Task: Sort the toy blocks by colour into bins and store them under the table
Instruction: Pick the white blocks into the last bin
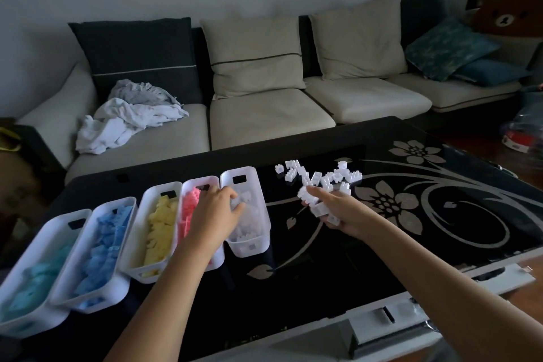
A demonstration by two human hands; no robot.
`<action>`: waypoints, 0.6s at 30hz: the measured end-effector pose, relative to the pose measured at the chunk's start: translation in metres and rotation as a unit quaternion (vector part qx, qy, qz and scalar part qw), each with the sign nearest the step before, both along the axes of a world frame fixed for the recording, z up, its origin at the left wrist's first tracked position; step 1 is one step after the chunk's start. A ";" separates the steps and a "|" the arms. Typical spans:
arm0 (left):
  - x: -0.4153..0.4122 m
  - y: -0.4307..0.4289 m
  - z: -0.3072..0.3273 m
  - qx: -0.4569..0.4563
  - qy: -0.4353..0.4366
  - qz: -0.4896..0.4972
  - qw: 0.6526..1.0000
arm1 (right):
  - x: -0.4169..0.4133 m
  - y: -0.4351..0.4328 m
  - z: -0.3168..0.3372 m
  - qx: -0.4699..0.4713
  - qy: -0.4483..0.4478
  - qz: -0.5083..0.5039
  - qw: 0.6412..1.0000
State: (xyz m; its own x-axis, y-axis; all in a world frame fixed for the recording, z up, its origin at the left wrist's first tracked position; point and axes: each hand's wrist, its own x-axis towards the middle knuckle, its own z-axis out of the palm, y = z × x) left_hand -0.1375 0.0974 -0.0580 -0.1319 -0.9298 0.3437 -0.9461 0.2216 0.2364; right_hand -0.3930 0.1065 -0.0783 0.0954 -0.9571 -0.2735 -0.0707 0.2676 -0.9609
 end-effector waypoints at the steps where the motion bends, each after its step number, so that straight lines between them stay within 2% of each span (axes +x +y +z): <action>1: 0.003 0.004 0.000 0.010 0.001 -0.003 1.000 | 0.011 -0.005 0.007 -0.009 0.011 0.014 1.000; 4: 0.008 0.014 -0.001 0.044 0.016 -0.012 0.999 | 0.055 -0.027 0.031 -0.025 0.070 0.029 0.997; 8: 0.012 0.014 -0.001 0.062 0.066 -0.013 0.996 | 0.106 -0.055 0.054 -0.023 0.194 0.040 0.980; 14: 0.018 0.012 0.005 0.094 0.121 -0.007 0.988 | 0.122 -0.068 0.077 -0.019 0.193 0.069 0.979; 18: 0.008 0.008 0.010 0.025 0.165 -0.017 0.986 | 0.090 -0.070 0.082 -0.050 0.107 0.045 0.992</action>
State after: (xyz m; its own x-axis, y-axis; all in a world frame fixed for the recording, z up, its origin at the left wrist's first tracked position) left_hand -0.1293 0.1059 -0.0485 -0.0509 -0.9437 0.3270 -0.8080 0.2314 0.5418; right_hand -0.3033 0.0369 0.0038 0.1323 -0.9706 -0.2011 -0.2961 0.1549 -0.9425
